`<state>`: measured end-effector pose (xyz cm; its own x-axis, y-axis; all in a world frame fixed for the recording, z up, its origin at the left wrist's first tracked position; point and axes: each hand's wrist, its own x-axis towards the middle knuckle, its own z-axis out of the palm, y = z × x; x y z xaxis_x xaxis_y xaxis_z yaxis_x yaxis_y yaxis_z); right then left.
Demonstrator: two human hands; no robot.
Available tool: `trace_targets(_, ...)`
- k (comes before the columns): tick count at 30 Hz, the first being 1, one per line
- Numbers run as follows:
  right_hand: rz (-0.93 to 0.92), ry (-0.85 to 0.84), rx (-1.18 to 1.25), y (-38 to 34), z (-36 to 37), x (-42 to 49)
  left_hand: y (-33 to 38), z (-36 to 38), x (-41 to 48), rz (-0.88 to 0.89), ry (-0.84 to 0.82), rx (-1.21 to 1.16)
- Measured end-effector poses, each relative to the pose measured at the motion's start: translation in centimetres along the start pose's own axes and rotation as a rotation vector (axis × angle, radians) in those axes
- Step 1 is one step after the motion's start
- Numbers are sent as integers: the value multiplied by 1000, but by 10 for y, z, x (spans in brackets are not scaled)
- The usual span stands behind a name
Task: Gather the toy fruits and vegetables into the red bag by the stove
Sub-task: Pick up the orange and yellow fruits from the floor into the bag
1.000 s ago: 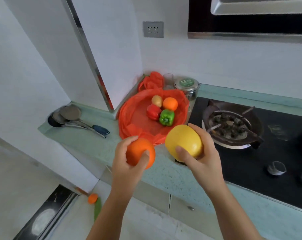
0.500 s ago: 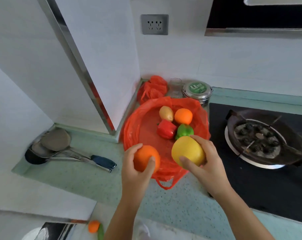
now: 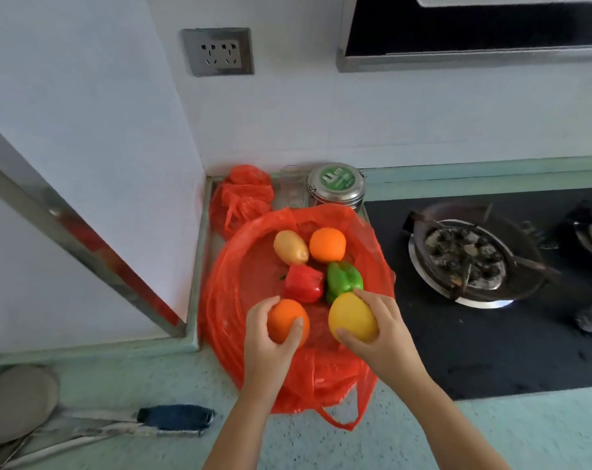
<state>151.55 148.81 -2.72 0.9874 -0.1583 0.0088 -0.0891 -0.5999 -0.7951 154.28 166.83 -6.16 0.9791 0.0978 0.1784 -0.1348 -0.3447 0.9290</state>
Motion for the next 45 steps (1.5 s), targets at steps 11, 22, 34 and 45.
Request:
trace_targets(11, 99, -50, -88, 26, 35, 16, -33, 28, 16, 49, -116, 110)
trace_targets(22, 119, -72, -138, 39, 35, 30, -43, 38, 22, 20, -157, 164)
trace_targets(34, 86, -113, -183, 38, 31, 30, -42, 40, 21, 34, -167, 219)
trace_targets(45, 40, -13, -187, 30, 27, 26, -34, 32, 19, 111, -153, 332)
